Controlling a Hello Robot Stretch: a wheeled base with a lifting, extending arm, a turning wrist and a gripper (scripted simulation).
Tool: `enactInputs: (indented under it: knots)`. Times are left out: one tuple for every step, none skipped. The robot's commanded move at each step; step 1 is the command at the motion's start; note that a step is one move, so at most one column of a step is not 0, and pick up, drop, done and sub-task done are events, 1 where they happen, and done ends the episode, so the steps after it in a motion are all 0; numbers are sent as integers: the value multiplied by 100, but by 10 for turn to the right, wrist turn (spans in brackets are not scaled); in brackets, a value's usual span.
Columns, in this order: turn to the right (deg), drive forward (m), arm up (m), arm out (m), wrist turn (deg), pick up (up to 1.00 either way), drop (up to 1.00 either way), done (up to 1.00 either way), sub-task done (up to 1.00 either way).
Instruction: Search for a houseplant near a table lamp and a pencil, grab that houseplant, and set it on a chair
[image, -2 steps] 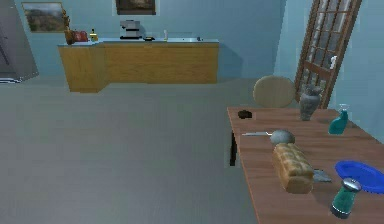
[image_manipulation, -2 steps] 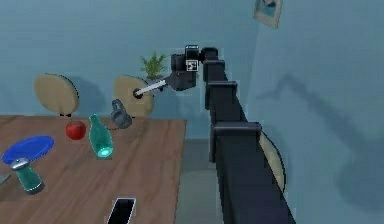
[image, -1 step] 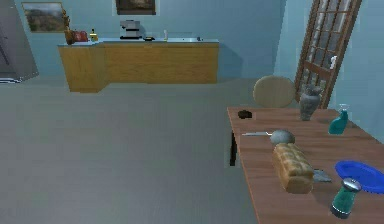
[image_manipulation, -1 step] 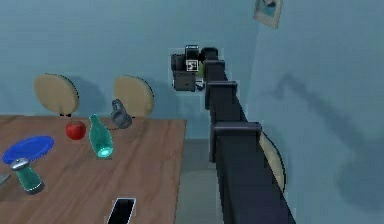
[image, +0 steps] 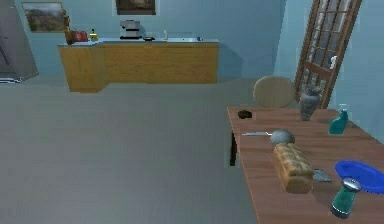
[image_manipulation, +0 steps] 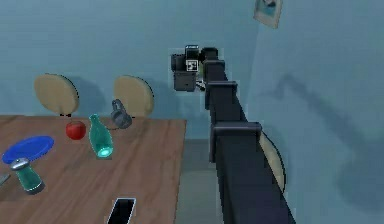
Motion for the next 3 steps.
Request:
enactInputs:
  knots:
    - [0,0,-38,0,0,0,0,0,0]
    - [0,0,-32,0,0,0,0,0,0]
    - [0,0,0,0,0,0,100,0,0]
